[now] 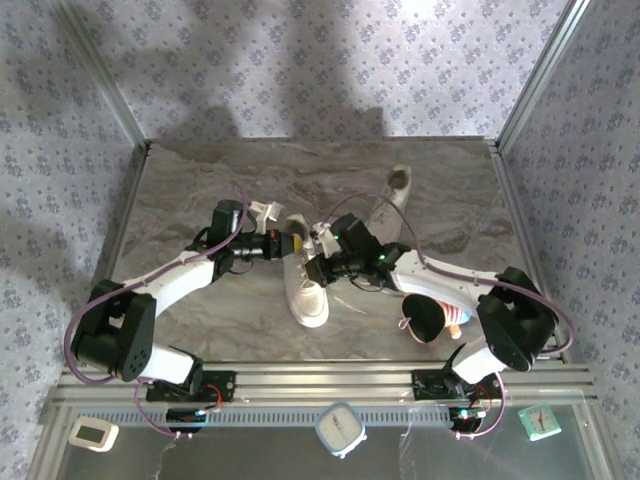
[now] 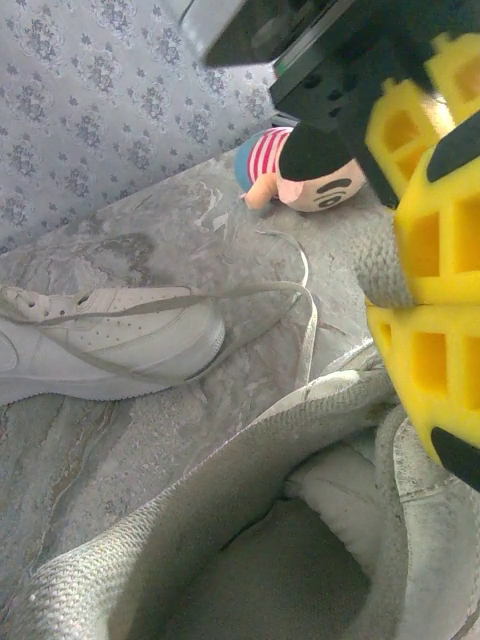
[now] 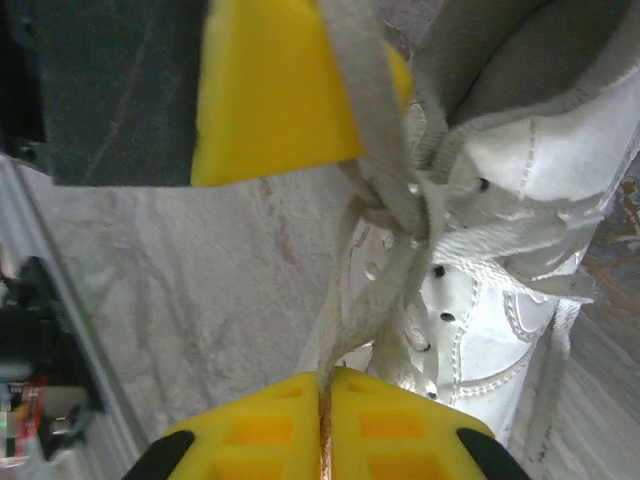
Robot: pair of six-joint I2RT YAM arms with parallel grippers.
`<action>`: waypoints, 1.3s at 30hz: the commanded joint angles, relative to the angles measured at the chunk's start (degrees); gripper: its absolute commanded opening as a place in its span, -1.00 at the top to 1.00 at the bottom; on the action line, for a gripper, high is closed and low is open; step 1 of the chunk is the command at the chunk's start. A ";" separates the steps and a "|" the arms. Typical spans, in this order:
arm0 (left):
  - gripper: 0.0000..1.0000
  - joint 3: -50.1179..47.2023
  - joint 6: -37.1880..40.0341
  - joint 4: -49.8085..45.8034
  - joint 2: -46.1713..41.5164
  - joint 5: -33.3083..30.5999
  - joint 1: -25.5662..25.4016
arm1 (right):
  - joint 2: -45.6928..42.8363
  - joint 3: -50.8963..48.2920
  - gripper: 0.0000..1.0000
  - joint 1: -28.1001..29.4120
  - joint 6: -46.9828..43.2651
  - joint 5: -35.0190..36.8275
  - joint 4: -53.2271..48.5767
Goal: Tie the shoes
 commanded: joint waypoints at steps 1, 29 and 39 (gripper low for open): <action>1.00 0.87 0.91 0.72 -0.50 1.10 -0.27 | 2.67 5.05 0.64 3.46 -4.69 8.89 -8.33; 1.00 -0.45 -1.22 3.41 -0.17 -0.67 -0.18 | 6.23 10.18 0.09 14.02 5.72 34.00 -13.40; 1.00 -0.55 0.10 1.87 -1.62 -0.66 -0.17 | 7.84 10.79 0.30 12.66 8.54 41.29 -16.22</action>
